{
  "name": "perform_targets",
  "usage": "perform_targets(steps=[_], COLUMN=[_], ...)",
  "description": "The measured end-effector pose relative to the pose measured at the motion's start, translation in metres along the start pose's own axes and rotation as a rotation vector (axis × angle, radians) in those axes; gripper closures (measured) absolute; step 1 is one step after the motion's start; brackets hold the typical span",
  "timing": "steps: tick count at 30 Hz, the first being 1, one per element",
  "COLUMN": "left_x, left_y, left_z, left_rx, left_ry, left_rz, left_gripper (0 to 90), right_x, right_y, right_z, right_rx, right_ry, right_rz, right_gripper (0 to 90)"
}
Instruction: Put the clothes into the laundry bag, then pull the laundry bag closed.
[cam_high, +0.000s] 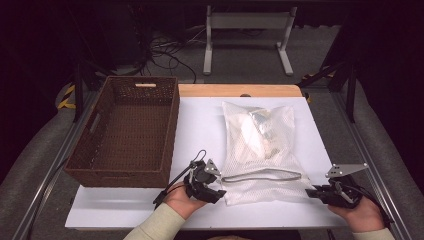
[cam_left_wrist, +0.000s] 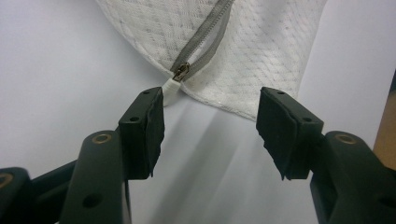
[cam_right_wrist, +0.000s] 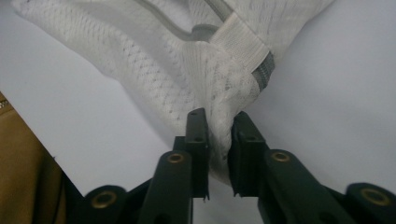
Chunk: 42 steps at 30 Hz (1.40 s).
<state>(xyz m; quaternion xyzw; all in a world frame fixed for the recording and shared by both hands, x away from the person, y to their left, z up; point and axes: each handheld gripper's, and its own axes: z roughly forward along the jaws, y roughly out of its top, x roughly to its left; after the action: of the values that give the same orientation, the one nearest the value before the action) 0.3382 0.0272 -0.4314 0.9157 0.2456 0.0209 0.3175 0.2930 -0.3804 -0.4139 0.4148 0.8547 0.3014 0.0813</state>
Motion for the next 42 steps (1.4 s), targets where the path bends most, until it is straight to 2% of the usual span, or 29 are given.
perform_targets(steps=[3, 10, 14, 23, 29, 33, 35, 42], left_x=[0.0, -0.001, -0.001, 0.002, 0.004, 0.005, 0.005, 0.007], left_y=[-0.001, -0.005, -0.008, -0.013, -0.019, -0.023, -0.028, -0.038], left_z=[-0.003, -0.012, -0.016, -0.026, -0.033, -0.035, -0.038, -0.045], left_rx=[-0.011, -0.044, -0.067, -0.116, -0.138, -0.137, -0.141, -0.163], left_ry=[0.002, 0.011, 0.017, 0.037, 0.033, 0.033, 0.044, 0.052], left_rz=[-0.004, -0.007, -0.02, -0.033, -0.057, -0.07, -0.074, -0.112], left_gripper=[41.9, 39.5, 38.5, 37.3, 36.0, 34.9, 34.6, 35.6], right_x=[0.0, 0.008, 0.017, 0.034, 0.044, 0.048, 0.053, 0.062], right_y=[0.002, 0.011, 0.02, 0.044, 0.061, 0.07, 0.08, 0.092], right_z=[-0.006, -0.021, -0.022, -0.013, -0.003, 0.004, 0.015, 0.029], right_rx=[-0.052, -0.178, -0.226, -0.253, -0.263, -0.261, -0.25, -0.239], right_ry=[-0.027, -0.085, -0.084, -0.032, 0.005, 0.03, 0.054, 0.085], right_rz=[-0.011, -0.07, -0.111, -0.177, -0.218, -0.247, -0.27, -0.309], right_gripper=[56.8, 49.1, 48.9, 50.5, 50.9, 50.5, 50.5, 50.5])
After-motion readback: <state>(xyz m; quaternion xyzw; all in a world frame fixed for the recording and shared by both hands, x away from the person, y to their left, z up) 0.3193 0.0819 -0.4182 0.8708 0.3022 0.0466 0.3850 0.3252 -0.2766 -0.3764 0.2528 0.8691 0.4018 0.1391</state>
